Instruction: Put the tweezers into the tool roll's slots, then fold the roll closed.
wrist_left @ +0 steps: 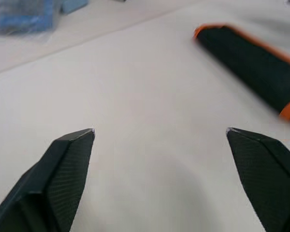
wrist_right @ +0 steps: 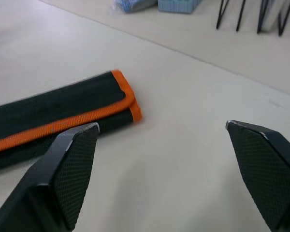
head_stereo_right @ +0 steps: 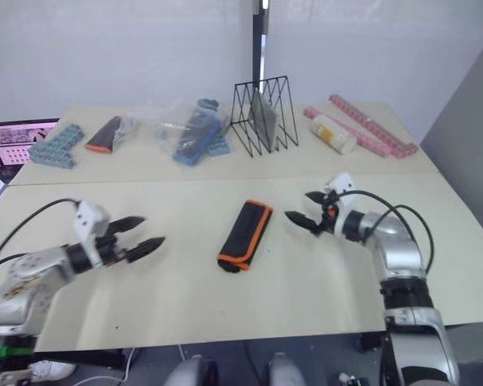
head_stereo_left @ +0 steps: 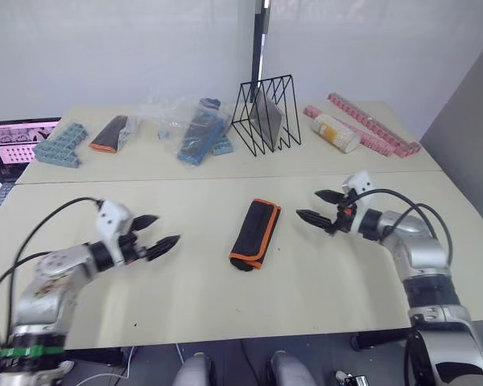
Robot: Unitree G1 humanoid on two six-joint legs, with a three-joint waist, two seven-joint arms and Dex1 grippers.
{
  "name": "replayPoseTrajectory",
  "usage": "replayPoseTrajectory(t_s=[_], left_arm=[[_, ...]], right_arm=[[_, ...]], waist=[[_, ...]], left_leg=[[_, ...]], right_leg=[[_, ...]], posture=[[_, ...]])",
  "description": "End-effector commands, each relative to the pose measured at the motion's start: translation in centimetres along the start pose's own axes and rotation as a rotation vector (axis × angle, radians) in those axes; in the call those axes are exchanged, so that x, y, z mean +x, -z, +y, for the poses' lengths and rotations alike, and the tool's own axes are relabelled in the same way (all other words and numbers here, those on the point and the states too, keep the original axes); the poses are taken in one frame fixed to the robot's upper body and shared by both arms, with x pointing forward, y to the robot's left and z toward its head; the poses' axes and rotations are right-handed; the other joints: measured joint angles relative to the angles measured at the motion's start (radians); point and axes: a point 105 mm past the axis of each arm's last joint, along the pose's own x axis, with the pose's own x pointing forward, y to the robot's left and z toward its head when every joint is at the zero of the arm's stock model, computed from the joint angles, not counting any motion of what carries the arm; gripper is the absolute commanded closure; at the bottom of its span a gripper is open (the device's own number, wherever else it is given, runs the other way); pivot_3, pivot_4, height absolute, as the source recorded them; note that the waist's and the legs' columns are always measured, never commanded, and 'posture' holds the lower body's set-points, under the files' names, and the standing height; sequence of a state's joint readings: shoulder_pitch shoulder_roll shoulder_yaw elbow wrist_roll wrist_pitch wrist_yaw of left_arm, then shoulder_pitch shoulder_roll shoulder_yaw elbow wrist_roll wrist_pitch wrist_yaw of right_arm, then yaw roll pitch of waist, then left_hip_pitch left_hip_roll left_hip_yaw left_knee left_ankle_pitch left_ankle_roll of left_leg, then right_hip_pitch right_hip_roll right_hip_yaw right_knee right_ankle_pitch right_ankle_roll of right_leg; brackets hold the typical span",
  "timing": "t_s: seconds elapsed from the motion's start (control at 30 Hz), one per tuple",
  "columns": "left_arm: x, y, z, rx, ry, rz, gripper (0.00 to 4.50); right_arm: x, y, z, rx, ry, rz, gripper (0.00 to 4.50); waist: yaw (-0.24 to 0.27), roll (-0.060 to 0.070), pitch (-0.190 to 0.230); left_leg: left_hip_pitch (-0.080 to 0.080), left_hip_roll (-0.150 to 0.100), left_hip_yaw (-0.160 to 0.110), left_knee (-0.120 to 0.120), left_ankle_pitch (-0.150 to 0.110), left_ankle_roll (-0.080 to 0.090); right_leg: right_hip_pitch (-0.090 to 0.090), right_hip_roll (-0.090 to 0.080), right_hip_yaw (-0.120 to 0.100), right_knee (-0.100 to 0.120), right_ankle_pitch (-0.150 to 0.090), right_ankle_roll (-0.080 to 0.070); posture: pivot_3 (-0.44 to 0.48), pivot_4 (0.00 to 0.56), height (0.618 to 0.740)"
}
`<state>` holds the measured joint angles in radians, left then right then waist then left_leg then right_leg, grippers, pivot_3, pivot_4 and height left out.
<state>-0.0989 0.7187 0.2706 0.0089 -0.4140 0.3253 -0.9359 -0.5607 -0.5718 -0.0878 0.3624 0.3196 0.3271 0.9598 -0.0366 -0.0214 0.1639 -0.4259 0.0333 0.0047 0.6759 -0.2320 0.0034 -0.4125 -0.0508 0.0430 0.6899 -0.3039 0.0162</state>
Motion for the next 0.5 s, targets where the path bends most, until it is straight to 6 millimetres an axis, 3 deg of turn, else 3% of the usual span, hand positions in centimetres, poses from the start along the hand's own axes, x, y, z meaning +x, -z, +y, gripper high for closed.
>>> replayPoseTrajectory(t_s=[0.03,0.13,0.23,0.3,0.33,0.5], left_arm=[[-3.1,0.2,1.9,0.055,-0.079,0.014,0.02],[-5.5,1.2,2.2,0.023,-0.108,0.045,0.02],[-7.3,2.6,2.1,0.025,-0.148,0.109,0.02],[-8.3,3.7,2.2,0.033,-0.181,0.157,0.02],[-8.6,3.9,2.2,0.037,-0.193,0.164,0.02],[-9.9,4.8,2.3,0.046,-0.269,0.175,0.02]], right_arm=[[-1.9,-1.2,-0.7,0.035,0.018,-0.04,0.0],[-3.1,-0.4,-1.0,0.038,0.031,-0.027,0.0],[-4.0,0.8,-1.4,0.03,0.069,0.014,0.0],[-4.7,1.5,-2.2,0.051,0.128,0.028,0.0],[-4.9,1.7,-2.4,0.051,0.141,0.035,0.0],[-6.5,2.9,-3.0,0.068,0.195,0.052,0.0]], waist=[[0.001,-0.001,0.001],[-0.002,0.002,0.005],[-0.021,0.004,0.007],[-0.028,0.011,0.011],[-0.011,0.012,0.014],[0.031,0.013,0.015]], left_leg=[[0.0,0.0,0.001,0.0,0.0,0.0],[-0.002,-0.002,-0.003,0.0,0.0,0.0],[0.0,-0.032,-0.044,-0.01,0.01,0.016],[0.0,-0.063,-0.082,-0.014,0.017,0.019],[0.0,-0.072,-0.095,-0.014,0.021,0.02],[-0.004,-0.067,-0.081,-0.018,0.028,0.008]], right_leg=[[0.0,-0.001,-0.001,0.0,0.0,0.0],[0.003,-0.007,-0.004,-0.003,0.0,0.0],[0.024,-0.032,-0.054,-0.008,-0.004,0.003],[0.029,-0.046,-0.07,-0.004,-0.015,0.012],[0.024,-0.048,-0.071,-0.003,-0.02,0.018],[0.019,-0.049,-0.057,0.005,-0.017,0.011]], posture=[[0.0,0.15,0.685],[0.0,0.15,0.685],[0.0,0.15,0.685],[0.0,0.15,0.685],[0.0,0.15,0.685],[0.0,0.15,0.685]])
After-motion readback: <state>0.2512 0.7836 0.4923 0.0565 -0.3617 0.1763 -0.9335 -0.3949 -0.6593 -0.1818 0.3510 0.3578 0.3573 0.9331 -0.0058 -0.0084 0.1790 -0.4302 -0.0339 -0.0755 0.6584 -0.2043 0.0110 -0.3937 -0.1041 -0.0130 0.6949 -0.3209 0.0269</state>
